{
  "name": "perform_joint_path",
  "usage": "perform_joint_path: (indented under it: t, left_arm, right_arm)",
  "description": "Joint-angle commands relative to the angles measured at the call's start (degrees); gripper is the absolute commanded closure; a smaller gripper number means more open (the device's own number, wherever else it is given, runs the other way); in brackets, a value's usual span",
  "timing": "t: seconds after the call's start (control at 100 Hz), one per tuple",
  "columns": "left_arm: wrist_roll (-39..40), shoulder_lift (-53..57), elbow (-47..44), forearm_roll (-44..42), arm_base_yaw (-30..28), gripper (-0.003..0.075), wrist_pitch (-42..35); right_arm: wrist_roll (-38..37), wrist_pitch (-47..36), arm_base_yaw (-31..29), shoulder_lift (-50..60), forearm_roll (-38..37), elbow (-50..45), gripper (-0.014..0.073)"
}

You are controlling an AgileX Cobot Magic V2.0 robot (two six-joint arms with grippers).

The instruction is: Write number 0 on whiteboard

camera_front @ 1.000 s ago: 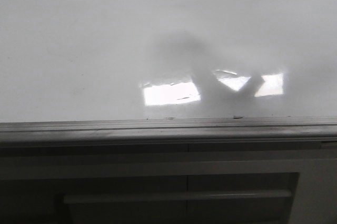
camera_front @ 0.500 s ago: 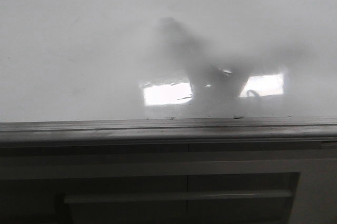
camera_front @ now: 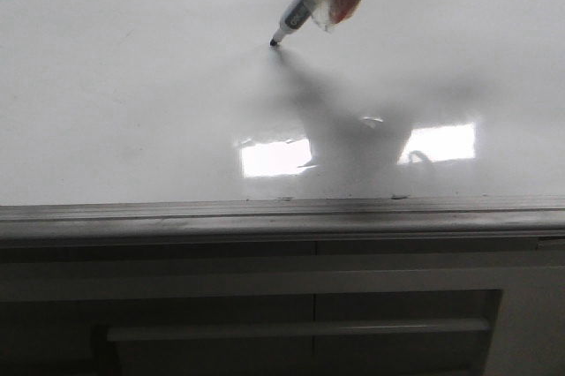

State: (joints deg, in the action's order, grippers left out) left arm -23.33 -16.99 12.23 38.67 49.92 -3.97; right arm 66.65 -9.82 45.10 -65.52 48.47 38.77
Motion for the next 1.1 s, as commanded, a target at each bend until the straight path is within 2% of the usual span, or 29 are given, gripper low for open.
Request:
perform_joint_path:
  t: [0.0,0.56,1.09]
  left_arm:
    - [0.3,-0.6,1.7,0.0,0.4,0.074,-3.1]
    - [0.3,-0.6,1.9,0.2,0.4,0.074,-3.0]
    - [0.3,-0.6,1.9,1.7,0.4,0.074,-3.0]
  right_arm:
    - [0.1,1.2,0.0,0.6,0.2,1.9,0.0652]
    - [0.1,6.5,-1.4,1.2,4.8,-1.1,0.0651]
    - [0.1,8.1,-13.7,7.4,5.7,-3.2,0.0651]
